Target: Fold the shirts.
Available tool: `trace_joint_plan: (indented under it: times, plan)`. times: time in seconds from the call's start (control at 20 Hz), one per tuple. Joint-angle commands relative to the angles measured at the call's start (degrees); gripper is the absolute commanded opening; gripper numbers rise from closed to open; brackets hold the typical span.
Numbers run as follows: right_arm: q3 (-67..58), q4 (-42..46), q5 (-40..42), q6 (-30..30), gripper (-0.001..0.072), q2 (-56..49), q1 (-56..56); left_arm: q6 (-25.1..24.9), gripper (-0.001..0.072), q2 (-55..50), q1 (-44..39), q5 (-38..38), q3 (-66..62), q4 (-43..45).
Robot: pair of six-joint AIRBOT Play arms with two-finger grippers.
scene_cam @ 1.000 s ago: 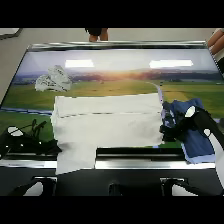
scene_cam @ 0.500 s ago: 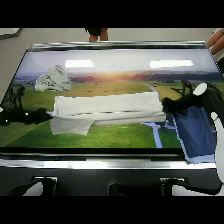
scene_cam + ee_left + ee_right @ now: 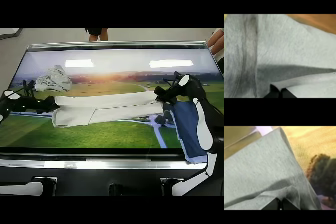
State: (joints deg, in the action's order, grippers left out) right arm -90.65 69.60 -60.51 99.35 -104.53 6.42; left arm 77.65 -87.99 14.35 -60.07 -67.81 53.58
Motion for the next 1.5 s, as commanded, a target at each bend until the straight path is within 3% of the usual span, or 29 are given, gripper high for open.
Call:
trace_joint_plan:
  times: [0.0,0.05,0.1,0.15,0.3,0.65,0.8,0.85,0.95,1.0,1.15,1.25,1.35,1.45]
  plan:
    - [-1.09,-1.44,-0.07,0.94,0.0112,-2.73,-0.22,0.13,0.0059,-4.61,-1.03,1.53,-0.92,-1.03]
    - [-1.11,-1.49,-0.48,0.92,0.0227,-2.32,-0.07,0.13,0.0227,-4.57,-1.09,1.66,-1.16,-1.36]
    - [-1.29,-1.55,-1.64,-0.57,0.0448,-1.6,0.35,0.09,0.0441,-4.55,-0.83,1.16,-2.05,-1.31]
    - [-1.53,-1.51,-3.41,-3.45,0.0686,-0.63,1.18,-0.26,0.0501,-4.33,-0.35,-0.13,-3.39,-1.33]
    - [-1.51,-0.46,-6.75,-5.55,0.0712,0.5,4.61,-1.81,0.05,-2.6,0.61,-3.72,-7.04,-1.6]
    - [-1.51,-2.58,-5.11,-5.35,0.0708,-3.72,2.6,-1.84,0.0499,3.61,-1.57,-4.02,-7.56,-4.44]
    - [-1.51,-3.58,-7.3,-2.49,0.0671,-5.07,2.21,-1.84,0.0499,5.31,-3.48,-4.0,-7.56,-4.59]
    - [-1.51,-5.03,-8.07,-2.54,0.0581,-5.35,2.23,-1.81,0.0499,5.49,-4.37,-4.0,-7.56,-4.59]
    - [-1.51,-8.41,-8.61,-2.73,0.0184,-5.25,2.23,-1.81,0.0497,5.49,-6.6,-3.96,-7.52,-4.57]
    - [-1.53,-10.82,-8.72,-3.61,0.0054,-4.72,2.27,-1.81,0.048,5.4,-8.11,-3.93,-7.52,-4.57]
    - [-1.53,-17.9,-8.55,-9.81,0.0054,0.07,2.38,-1.79,0.0175,4.09,-14.34,-2.51,-7.34,-4.57]
    - [-1.51,-21.94,-11.23,-10.93,0.0054,5.33,2.12,-0.66,0.0033,2.03,-20.68,1.64,-6.64,-4.61]
    - [-1.51,-23.28,-14.14,-11.56,0.0054,11.19,0.92,3.06,0.0036,-1.77,-28.02,6.82,-6.58,-5.92]
    - [-1.51,-23.23,-16.96,-11.54,0.0054,17.25,-1.27,3.41,0.0036,-6.01,-32.92,11.17,-6.58,-12.81]
